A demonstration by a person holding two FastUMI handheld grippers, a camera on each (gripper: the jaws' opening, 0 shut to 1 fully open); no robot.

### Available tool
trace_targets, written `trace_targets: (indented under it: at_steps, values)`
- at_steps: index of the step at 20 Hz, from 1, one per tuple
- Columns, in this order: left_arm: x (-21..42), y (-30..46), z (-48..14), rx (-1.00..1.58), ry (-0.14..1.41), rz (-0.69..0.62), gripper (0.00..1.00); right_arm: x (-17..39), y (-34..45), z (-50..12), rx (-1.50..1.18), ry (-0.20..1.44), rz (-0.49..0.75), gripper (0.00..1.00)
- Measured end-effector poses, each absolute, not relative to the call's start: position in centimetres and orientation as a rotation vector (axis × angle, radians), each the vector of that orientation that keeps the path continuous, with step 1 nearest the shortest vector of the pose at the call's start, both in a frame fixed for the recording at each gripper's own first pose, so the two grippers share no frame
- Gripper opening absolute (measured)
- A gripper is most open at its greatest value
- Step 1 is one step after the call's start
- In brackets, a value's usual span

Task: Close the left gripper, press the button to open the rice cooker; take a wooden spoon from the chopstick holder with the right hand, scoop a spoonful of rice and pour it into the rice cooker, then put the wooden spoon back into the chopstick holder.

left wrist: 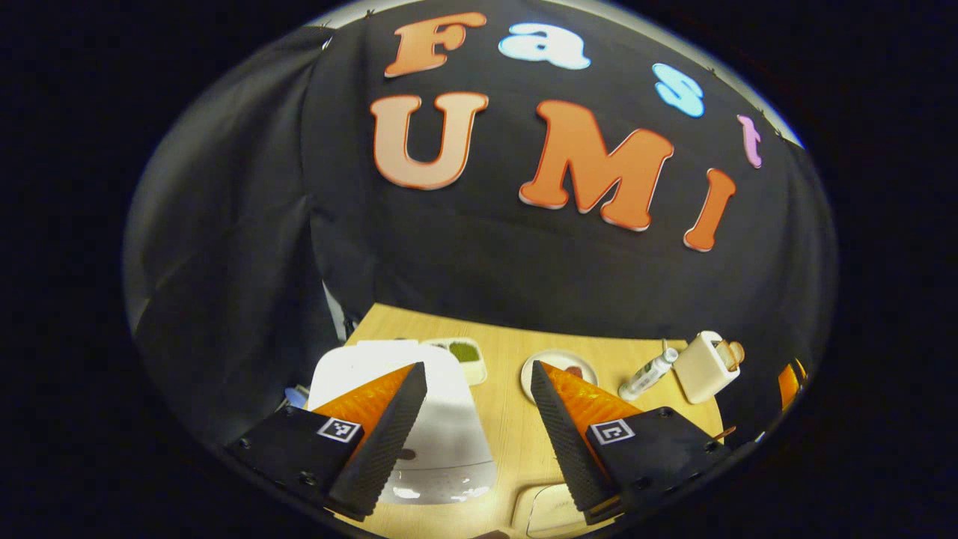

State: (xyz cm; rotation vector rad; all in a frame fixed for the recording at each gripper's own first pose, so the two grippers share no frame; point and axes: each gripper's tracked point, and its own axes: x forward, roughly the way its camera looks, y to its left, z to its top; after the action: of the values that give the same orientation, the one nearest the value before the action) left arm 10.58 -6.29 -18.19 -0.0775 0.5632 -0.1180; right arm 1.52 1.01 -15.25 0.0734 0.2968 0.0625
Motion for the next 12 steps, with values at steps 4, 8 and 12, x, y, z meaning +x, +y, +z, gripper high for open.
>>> trace_targets:
  at_steps: [4, 8, 12]
  values:
    - [8.9, -6.6, -11.9, -0.062, 0.334, -0.099, 0.95, 1.8, 3.3, -12.4, 0.08, 0.233, 0.123, 0.87]
    - [7.2, -6.7, -9.0, -0.066, 0.164, -0.093, 0.95, 1.8, 4.4, -10.0, 0.07, 0.166, 0.144, 0.87]
    - [4.8, -7.7, -7.4, -0.008, 0.045, -0.088, 0.95, 1.9, 5.3, -9.0, 0.045, 0.123, 0.146, 0.87]
